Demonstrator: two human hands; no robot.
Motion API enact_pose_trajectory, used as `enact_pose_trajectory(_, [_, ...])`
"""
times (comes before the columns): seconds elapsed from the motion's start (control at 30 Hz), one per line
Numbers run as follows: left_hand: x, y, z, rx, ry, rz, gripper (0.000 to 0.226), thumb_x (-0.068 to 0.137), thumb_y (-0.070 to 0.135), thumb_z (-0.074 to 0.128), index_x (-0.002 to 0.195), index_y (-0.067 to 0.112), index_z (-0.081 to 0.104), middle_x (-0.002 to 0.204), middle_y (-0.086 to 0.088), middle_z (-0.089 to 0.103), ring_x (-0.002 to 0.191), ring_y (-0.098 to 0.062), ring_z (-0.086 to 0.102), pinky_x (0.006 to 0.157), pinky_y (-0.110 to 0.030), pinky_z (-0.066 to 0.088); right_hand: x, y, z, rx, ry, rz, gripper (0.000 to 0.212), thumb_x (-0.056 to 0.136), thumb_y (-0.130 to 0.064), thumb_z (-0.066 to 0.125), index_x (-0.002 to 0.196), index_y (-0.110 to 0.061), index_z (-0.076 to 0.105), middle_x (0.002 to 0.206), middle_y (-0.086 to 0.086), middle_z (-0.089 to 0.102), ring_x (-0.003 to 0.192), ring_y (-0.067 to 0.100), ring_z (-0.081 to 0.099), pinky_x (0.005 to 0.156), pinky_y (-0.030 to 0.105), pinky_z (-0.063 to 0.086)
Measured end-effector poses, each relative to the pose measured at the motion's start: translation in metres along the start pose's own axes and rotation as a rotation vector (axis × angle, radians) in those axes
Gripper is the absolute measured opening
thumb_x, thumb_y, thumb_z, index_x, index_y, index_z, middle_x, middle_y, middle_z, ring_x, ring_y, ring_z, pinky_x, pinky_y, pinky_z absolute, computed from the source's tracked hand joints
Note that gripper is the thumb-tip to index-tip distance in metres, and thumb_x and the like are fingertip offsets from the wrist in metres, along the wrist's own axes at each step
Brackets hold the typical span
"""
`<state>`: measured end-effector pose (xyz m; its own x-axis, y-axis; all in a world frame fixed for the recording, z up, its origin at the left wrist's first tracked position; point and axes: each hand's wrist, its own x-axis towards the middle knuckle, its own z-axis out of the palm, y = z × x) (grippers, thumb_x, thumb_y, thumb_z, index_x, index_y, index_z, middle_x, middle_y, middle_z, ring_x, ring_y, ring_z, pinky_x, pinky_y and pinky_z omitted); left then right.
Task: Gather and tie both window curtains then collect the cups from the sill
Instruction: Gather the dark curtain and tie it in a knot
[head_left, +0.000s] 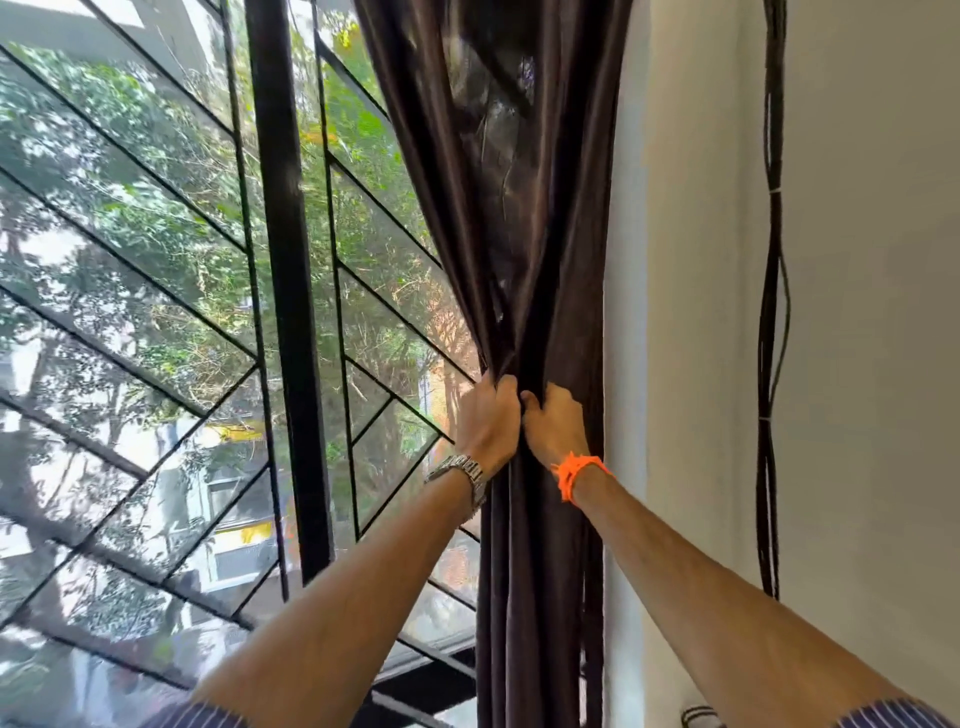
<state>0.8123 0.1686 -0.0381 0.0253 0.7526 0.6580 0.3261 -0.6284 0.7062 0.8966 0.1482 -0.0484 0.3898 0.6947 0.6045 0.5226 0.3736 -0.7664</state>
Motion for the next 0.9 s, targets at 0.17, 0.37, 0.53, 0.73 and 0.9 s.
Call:
enact_pose_trajectory(0.17, [-0.007, -0.010, -0.005, -0.015, -0.136, -0.022, 0.045, 0.095, 0.042, 0.031, 0.112, 0.014, 0.062, 0.109, -0.011, 0.066, 0.098, -0.029, 0.060, 0.082, -0.038, 0.044, -0.020, -0.009, 0.003, -0.077, -0.036, -0.088, 0.031, 0.098, -0.014, 0.040, 0.122, -0.006, 0.059, 0.113, 0.019, 0.068, 0.103, 0.032, 0.065, 0.078, 0.019, 0.047])
enact_pose_trajectory(0.37, [-0.001, 0.001, -0.011, -0.061, -0.389, -0.035, 0.061, 0.098, 0.055, 0.031, 0.148, 0.021, 0.030, 0.140, -0.001, 0.050, 0.121, -0.015, 0.050, 0.099, -0.024, 0.034, -0.033, -0.011, -0.004, -0.205, -0.163, -0.101, 0.042, 0.095, -0.009, 0.042, 0.137, -0.005, 0.045, 0.113, 0.019, 0.067, 0.101, 0.031, 0.067, 0.088, 0.036, 0.055])
enact_pose_trajectory(0.53, [-0.010, 0.013, -0.013, -0.233, -0.489, -0.120, 0.101, 0.065, 0.086, 0.053, 0.146, 0.028, 0.035, 0.138, 0.006, 0.054, 0.122, -0.013, 0.053, 0.110, -0.037, 0.038, -0.039, -0.015, -0.004, -0.198, -0.208, -0.073, 0.038, 0.096, -0.003, 0.040, 0.131, 0.003, 0.051, 0.122, 0.022, 0.062, 0.112, 0.036, 0.060, 0.087, 0.028, 0.046])
enact_pose_trajectory(0.73, [-0.009, 0.020, -0.007, 0.154, -0.221, -0.087, 0.045, 0.082, 0.038, 0.065, 0.121, 0.018, 0.055, 0.104, -0.001, 0.065, 0.090, -0.021, 0.059, 0.077, -0.029, 0.047, -0.050, 0.004, -0.013, -0.147, -0.272, -0.099, 0.031, 0.077, 0.006, 0.042, 0.100, 0.003, 0.062, 0.071, 0.004, 0.060, 0.052, 0.009, 0.050, 0.042, 0.010, 0.035])
enact_pose_trajectory(0.9, [-0.016, 0.026, -0.003, 0.181, -0.088, -0.086, 0.015, 0.080, 0.009, 0.045, 0.092, 0.015, 0.052, 0.073, 0.006, 0.048, 0.072, -0.021, 0.051, 0.050, -0.021, 0.029, -0.047, 0.014, -0.024, 0.162, -0.265, -0.088, 0.033, 0.082, -0.008, 0.044, 0.103, -0.015, 0.068, 0.093, 0.000, 0.072, 0.085, 0.011, 0.066, 0.076, 0.024, 0.054])
